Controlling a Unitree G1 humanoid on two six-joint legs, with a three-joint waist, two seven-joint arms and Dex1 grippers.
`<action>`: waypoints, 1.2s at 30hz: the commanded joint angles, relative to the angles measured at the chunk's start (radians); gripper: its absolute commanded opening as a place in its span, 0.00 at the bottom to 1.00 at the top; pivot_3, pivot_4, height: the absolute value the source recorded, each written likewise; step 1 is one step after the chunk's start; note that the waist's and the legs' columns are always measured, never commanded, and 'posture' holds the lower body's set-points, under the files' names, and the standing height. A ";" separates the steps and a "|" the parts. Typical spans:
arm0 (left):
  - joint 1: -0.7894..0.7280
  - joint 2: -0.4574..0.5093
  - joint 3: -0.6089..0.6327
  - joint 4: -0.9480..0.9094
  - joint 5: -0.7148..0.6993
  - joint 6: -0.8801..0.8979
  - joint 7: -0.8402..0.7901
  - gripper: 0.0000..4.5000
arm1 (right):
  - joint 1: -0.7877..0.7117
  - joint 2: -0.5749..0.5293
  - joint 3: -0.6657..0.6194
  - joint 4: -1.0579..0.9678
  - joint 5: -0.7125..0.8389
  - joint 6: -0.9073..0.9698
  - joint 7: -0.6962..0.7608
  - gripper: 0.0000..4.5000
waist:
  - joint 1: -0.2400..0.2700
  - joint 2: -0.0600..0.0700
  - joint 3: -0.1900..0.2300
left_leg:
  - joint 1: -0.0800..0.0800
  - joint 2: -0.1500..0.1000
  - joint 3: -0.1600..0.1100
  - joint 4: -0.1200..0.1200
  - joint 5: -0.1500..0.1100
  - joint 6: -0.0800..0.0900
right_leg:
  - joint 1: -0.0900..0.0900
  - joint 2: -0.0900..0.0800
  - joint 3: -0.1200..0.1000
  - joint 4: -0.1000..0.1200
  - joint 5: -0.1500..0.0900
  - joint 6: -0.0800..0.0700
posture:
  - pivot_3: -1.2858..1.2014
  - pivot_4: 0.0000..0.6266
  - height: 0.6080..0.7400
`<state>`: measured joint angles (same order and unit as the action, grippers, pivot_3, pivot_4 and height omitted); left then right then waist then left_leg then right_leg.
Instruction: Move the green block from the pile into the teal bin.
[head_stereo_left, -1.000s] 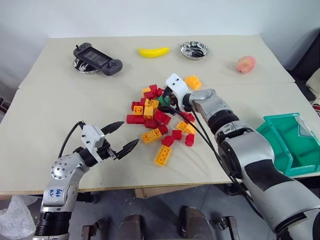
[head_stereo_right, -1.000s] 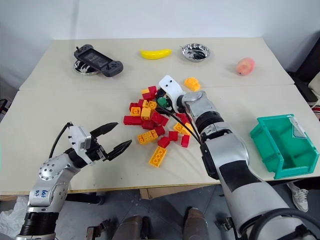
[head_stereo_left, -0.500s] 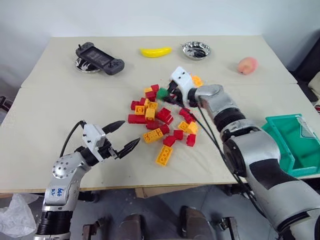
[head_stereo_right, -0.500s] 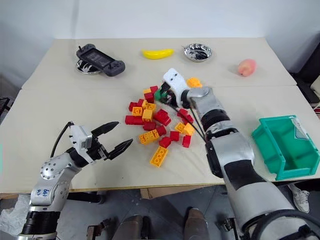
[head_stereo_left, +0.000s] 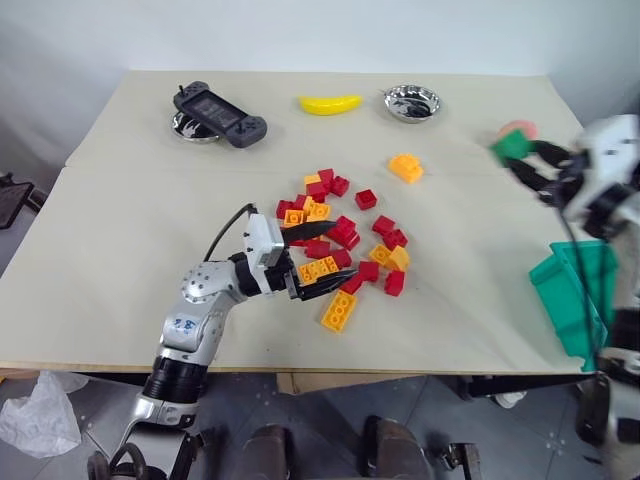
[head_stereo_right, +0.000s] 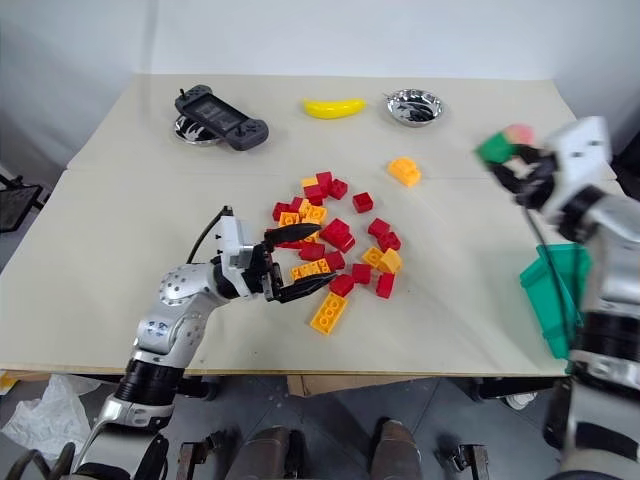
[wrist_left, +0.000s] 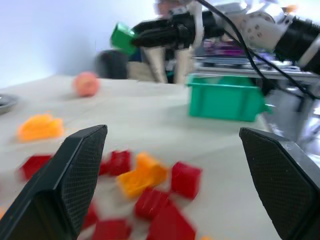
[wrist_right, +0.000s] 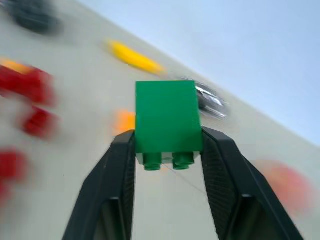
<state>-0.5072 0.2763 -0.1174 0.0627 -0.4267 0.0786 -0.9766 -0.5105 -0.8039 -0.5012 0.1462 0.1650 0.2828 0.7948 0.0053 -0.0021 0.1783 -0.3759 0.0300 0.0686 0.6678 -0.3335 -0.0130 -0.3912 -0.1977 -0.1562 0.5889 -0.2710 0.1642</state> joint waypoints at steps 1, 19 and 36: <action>-0.050 -0.031 -0.041 0.060 0.025 -0.057 -0.062 1.00 | 0.192 -0.054 -0.203 -0.183 0.004 0.101 -0.055 0.32 | 0.003 0.000 0.000 | 0.000 0.000 0.001 0.000 0.000 0.000 | 0.000 0.000 0.000 0.000 0.000 0.000 | 0.52 0.24 1.00; -0.080 -0.032 -0.010 0.124 0.032 -0.087 -0.097 1.00 | 0.604 -0.004 -0.410 -0.462 0.200 0.470 -0.084 0.55 | 0.007 0.001 -0.001 | 0.003 0.000 0.002 0.003 0.000 0.001 | 0.002 0.000 0.003 0.001 0.000 -0.001 | 0.52 0.24 1.00; 0.078 0.181 0.159 0.068 0.040 -0.070 -0.038 1.00 | 0.470 0.072 0.059 -0.579 0.393 0.091 0.210 1.00 | 0.012 0.000 0.000 | 0.004 0.001 0.000 0.007 -0.001 0.002 | 0.004 0.001 0.003 0.002 0.001 0.000 | 0.52 0.24 1.00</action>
<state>-0.4518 0.4303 -0.0094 0.1607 -0.3868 0.0193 -1.0341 -0.0231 -0.7550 -0.5273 -0.4161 0.5590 0.4273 0.9818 0.0169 -0.0023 0.1782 -0.3722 0.0310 0.0688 0.6751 -0.3346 -0.0111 -0.3874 -0.1972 -0.1532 0.5907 -0.2702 0.1641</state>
